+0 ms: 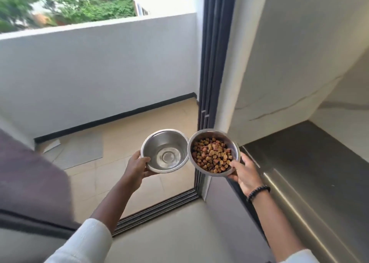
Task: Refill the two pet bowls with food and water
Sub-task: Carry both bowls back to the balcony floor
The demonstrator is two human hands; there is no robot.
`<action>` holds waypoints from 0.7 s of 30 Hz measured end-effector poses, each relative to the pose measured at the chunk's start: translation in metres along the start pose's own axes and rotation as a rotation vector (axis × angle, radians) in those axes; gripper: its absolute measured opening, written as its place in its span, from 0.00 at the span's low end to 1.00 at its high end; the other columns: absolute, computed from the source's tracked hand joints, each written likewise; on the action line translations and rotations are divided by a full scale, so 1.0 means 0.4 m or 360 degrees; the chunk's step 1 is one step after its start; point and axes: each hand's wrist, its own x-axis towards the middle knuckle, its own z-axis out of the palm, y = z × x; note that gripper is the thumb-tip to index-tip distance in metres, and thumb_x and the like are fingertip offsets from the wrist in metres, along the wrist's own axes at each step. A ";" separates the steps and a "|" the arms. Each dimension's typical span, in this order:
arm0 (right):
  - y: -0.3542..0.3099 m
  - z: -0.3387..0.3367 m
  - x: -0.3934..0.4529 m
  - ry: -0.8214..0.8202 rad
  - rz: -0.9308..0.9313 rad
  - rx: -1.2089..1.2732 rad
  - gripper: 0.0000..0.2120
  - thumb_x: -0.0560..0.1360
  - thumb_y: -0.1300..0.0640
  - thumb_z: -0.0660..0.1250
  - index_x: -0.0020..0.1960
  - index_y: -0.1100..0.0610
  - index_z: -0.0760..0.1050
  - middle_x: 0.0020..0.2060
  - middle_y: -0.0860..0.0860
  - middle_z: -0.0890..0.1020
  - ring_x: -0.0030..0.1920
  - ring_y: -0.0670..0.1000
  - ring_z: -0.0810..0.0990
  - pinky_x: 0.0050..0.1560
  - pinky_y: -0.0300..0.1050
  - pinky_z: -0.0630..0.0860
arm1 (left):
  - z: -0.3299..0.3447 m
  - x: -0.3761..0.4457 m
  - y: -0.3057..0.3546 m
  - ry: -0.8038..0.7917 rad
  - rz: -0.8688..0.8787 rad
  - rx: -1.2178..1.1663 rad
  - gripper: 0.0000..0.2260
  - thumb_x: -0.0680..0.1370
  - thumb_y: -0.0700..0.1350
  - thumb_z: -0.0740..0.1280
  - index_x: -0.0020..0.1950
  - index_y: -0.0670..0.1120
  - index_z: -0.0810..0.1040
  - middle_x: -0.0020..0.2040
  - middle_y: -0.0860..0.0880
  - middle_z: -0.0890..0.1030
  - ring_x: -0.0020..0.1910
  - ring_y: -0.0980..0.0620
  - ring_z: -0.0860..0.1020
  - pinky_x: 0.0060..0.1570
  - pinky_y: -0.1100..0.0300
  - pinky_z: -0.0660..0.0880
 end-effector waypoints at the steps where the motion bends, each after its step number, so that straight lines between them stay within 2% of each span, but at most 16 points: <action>1: 0.003 0.048 0.016 -0.0027 0.0011 -0.0011 0.16 0.79 0.69 0.61 0.61 0.53 0.75 0.54 0.56 0.82 0.52 0.56 0.83 0.37 0.49 0.83 | -0.035 0.020 0.008 0.0042 -0.0004 -0.0034 0.15 0.79 0.32 0.58 0.61 0.44 0.74 0.51 0.41 0.78 0.44 0.39 0.82 0.33 0.52 0.82; 6: 0.016 0.274 0.107 -0.0144 0.0005 -0.0056 0.15 0.79 0.68 0.61 0.59 0.52 0.75 0.54 0.56 0.81 0.52 0.56 0.83 0.37 0.49 0.83 | -0.198 0.139 0.056 0.0204 0.0007 -0.0134 0.17 0.78 0.32 0.58 0.65 0.43 0.72 0.53 0.41 0.78 0.46 0.39 0.81 0.34 0.51 0.82; 11: 0.029 0.494 0.224 -0.0227 0.0039 -0.0092 0.17 0.78 0.69 0.60 0.63 0.55 0.74 0.55 0.58 0.80 0.50 0.55 0.83 0.39 0.50 0.83 | -0.317 0.255 0.109 0.0383 0.0012 -0.0281 0.17 0.78 0.31 0.58 0.63 0.46 0.72 0.52 0.43 0.78 0.45 0.40 0.81 0.31 0.54 0.82; 17: 0.047 0.711 0.414 -0.0326 0.0124 -0.0176 0.19 0.77 0.70 0.60 0.64 0.55 0.73 0.54 0.57 0.80 0.52 0.57 0.82 0.39 0.49 0.83 | -0.416 0.430 0.114 0.0601 -0.0036 -0.0438 0.19 0.76 0.30 0.57 0.63 0.44 0.73 0.56 0.43 0.78 0.50 0.41 0.81 0.34 0.53 0.83; 21: 0.089 0.837 0.556 -0.0398 0.0144 -0.0232 0.18 0.77 0.70 0.60 0.57 0.49 0.75 0.53 0.57 0.80 0.52 0.56 0.83 0.40 0.50 0.83 | -0.456 0.549 0.105 0.0752 -0.0027 -0.0512 0.18 0.77 0.29 0.57 0.64 0.43 0.72 0.59 0.42 0.78 0.50 0.43 0.80 0.36 0.52 0.83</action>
